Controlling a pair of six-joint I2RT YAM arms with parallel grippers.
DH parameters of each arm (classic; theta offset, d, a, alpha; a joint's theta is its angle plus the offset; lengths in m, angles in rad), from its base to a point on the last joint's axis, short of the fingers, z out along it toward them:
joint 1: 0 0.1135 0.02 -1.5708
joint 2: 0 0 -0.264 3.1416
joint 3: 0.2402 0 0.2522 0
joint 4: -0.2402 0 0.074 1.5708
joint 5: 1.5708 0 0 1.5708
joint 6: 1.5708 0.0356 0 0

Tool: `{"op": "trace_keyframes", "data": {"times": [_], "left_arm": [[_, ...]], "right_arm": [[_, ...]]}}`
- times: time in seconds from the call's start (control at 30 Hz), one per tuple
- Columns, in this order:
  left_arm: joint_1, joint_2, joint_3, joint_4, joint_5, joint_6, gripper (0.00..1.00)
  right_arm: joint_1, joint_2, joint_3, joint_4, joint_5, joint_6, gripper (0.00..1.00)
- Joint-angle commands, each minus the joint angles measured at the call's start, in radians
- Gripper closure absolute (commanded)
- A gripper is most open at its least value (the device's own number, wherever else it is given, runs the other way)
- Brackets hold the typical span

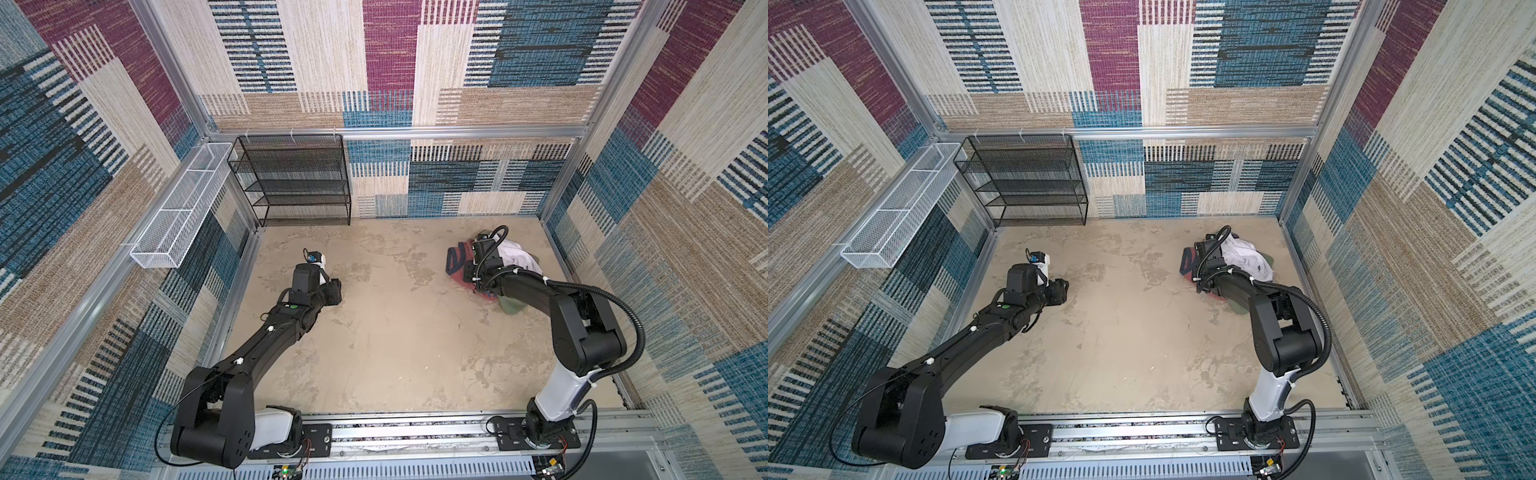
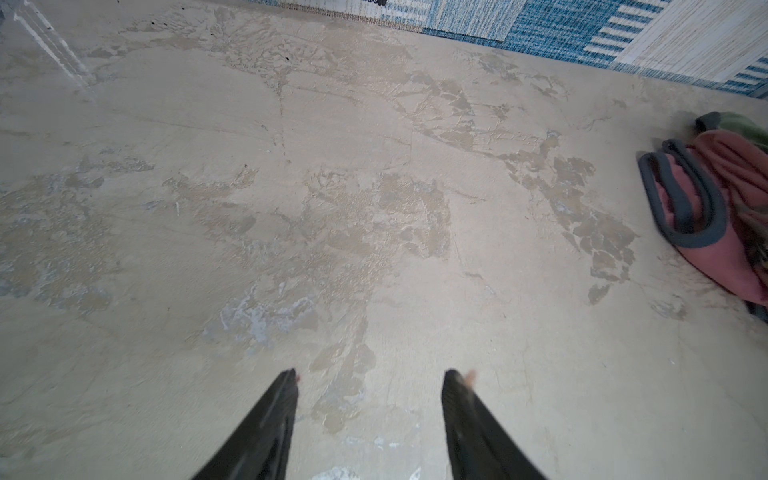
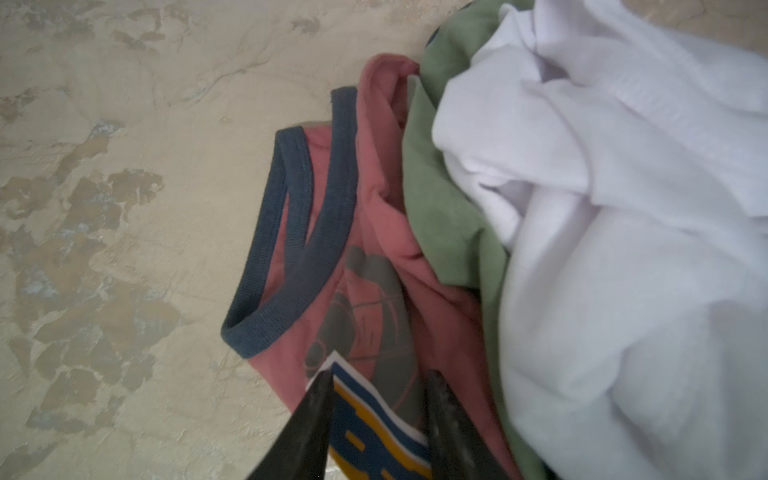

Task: Pick out a specific cloth from the pile
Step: 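Reach the right gripper onto the red-pink t-shirt while the left arm extends, then close the right gripper on the red-pink t-shirt's printed logo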

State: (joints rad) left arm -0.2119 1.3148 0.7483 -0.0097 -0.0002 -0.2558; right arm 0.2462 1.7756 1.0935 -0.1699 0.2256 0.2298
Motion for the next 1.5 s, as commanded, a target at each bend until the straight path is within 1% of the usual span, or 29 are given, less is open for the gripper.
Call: {"op": "trace_keyframes", "data": {"times": [0.0, 0.17, 0.23, 0.3, 0.37, 0.43, 0.7, 0.9, 1.13, 1.47], "left_arm": [[0.0, -0.002, 0.008, 0.002, -0.006, -0.013, 0.41], [0.0, 0.004, 0.01, 0.004, -0.003, -0.016, 0.41], [0.0, 0.006, 0.013, 0.004, -0.001, -0.016, 0.41], [0.0, 0.006, 0.012, 0.004, -0.001, -0.017, 0.42], [0.0, 0.006, 0.014, 0.004, -0.001, -0.016, 0.42], [0.0, 0.005, 0.015, 0.001, -0.003, -0.015, 0.41], [0.001, -0.001, 0.023, -0.009, -0.003, -0.016, 0.42], [0.0, -0.005, 0.032, -0.011, 0.015, -0.029, 0.42], [0.0, -0.012, 0.039, -0.016, 0.022, -0.035, 0.42], [0.0, -0.026, 0.04, -0.023, 0.036, -0.053, 0.43]], "right_arm": [[-0.002, 0.012, 0.01, 0.0, 0.033, 0.003, 0.6], [-0.002, 0.034, 0.021, -0.011, 0.053, 0.002, 0.61], [-0.001, 0.041, 0.026, -0.015, 0.058, 0.0, 0.64], [-0.002, 0.048, 0.029, -0.016, 0.066, -0.002, 0.72], [-0.002, 0.051, 0.034, -0.016, 0.073, -0.002, 0.88], [-0.001, 0.042, 0.037, -0.016, 0.076, -0.001, 1.0], [-0.006, -0.065, 0.042, -0.015, 0.062, 0.012, 1.0], [-0.045, -0.144, 0.042, -0.028, 0.013, 0.027, 1.0], [-0.084, -0.237, 0.063, -0.04, -0.008, 0.023, 1.0], [-0.094, -0.284, 0.099, -0.055, -0.077, 0.037, 1.0]]}}
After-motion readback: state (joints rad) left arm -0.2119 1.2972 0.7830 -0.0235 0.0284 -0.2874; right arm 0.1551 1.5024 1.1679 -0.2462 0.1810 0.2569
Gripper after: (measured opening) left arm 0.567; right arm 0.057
